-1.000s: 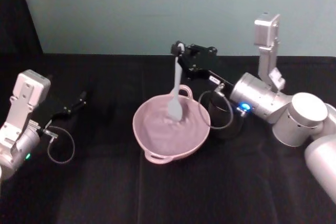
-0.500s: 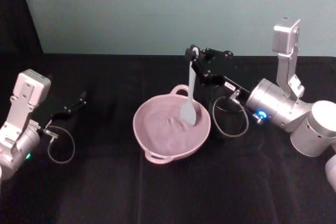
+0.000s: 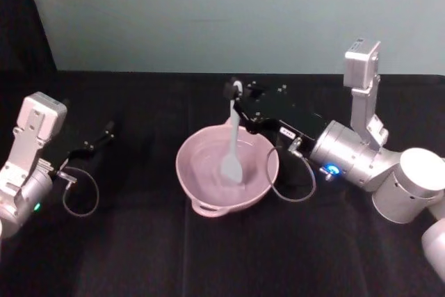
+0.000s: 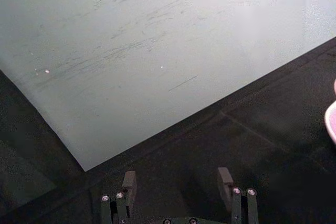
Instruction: Use the one hand to pick up the spoon and stir the clear water in the bowl.
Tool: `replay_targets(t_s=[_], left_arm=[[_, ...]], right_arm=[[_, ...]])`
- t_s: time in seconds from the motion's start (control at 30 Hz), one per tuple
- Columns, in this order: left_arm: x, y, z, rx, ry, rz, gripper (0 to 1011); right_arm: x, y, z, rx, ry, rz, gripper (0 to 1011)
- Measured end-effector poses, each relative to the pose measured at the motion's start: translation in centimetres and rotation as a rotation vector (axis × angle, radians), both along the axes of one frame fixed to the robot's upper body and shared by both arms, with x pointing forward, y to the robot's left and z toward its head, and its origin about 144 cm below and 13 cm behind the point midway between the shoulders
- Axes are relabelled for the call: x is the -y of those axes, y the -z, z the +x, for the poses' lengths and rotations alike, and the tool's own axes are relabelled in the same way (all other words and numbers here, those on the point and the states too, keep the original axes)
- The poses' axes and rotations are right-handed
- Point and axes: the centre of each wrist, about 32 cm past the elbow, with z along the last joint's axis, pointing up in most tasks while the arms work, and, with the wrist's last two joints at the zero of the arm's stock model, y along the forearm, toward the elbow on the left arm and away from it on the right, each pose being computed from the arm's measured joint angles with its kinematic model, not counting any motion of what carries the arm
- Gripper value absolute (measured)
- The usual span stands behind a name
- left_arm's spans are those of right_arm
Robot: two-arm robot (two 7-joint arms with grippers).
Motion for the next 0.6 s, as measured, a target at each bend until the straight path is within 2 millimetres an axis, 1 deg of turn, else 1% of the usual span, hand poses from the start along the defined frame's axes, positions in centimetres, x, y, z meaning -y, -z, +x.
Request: replay_targets(t_s=[0.27, 0.37, 0.6], left_arm=[[0.0, 0.0, 0.0, 0.0, 0.0, 0.0, 1011], [0.0, 0.0, 0.0, 0.0, 0.0, 0.0, 1011], [0.0, 0.0, 0.0, 0.0, 0.0, 0.0, 1011]], right_arm=[[-1.7, 0.0, 0.1, -0.002, -0.045, 0.013, 105], [-2.6, 0.1, 0.8, -0.005, -0.059, 0.017, 105], [-3.6, 0.5, 2.5, -0.013, -0.061, 0.02, 105]])
